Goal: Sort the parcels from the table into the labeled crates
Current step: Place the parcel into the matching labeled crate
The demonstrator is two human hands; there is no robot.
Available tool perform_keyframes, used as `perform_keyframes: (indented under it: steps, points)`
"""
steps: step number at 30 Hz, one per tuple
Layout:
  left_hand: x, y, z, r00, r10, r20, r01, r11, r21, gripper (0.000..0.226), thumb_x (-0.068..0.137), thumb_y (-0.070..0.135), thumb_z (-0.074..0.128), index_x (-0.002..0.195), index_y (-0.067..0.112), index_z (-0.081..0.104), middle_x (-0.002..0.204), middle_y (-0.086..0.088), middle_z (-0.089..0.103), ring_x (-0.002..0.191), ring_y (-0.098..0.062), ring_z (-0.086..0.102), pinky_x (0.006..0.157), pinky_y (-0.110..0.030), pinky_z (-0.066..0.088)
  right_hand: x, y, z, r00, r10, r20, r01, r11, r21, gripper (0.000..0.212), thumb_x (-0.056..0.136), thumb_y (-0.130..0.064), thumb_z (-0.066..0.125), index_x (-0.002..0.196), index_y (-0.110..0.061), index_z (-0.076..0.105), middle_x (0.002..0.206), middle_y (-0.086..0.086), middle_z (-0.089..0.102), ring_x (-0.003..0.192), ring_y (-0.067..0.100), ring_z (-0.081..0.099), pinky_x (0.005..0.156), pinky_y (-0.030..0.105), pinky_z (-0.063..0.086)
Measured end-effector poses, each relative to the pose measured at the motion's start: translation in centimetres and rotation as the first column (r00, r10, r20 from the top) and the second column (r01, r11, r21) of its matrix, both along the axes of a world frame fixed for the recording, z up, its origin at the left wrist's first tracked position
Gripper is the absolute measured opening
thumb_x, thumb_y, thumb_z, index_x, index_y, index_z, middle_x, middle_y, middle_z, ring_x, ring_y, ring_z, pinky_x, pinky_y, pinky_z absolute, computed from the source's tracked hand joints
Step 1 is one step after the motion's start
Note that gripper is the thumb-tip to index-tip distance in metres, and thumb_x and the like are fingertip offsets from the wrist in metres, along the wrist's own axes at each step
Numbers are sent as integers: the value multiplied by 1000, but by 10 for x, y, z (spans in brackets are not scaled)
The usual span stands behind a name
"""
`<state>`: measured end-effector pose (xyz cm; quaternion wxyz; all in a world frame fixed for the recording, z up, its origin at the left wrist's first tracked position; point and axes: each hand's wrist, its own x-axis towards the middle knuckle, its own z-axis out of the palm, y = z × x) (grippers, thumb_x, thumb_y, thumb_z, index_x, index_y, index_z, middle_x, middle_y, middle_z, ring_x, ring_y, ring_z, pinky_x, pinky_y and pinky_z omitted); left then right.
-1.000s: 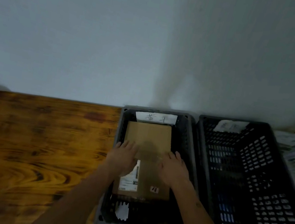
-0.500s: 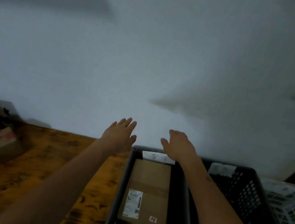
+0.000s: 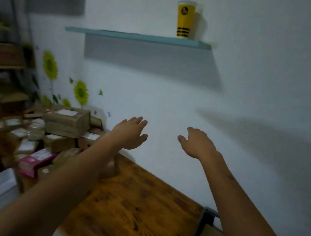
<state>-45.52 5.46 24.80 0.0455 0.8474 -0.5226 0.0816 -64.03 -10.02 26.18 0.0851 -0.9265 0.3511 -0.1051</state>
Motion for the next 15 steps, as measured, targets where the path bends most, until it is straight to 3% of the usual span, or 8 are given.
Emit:
perform_keyframes:
  steps: [4,8,12,15]
  points:
    - [79,92,20,991,130,-30,-131,991,-22,63,106,41,37,158,12,18,166,-8,15,152,-27,18,121,-44,23,102,72,15,990,137,36,-137,991,2,64,107,-45,37,156,-6,28,159,15,36,144,32,35,115,45,35]
    - [146,166,24,977,209,-50,-210,978,-3,67,98,49,27,149,7,37,158,-11,29,145,-33,30,112,-45,35,191,135,15,974,216,72,-217,976,5,63,106,-45,39,155,-6,30,157,17,38,143,33,37,114,46,37]
    - [213,225,18,963,255,-90,-261,964,-51,57,105,35,41,155,12,27,161,-10,27,144,-30,33,112,-43,35,274,192,9,954,286,83,-288,958,10,61,106,-45,40,153,-6,33,156,16,39,142,33,37,112,45,37]
    - [269,262,11,938,319,-138,-331,940,-80,61,104,39,45,157,18,25,163,-7,23,143,-29,35,111,-42,37,337,221,9,945,317,73,-320,947,29,59,106,-44,41,151,-7,35,154,16,41,140,34,39,109,44,39]
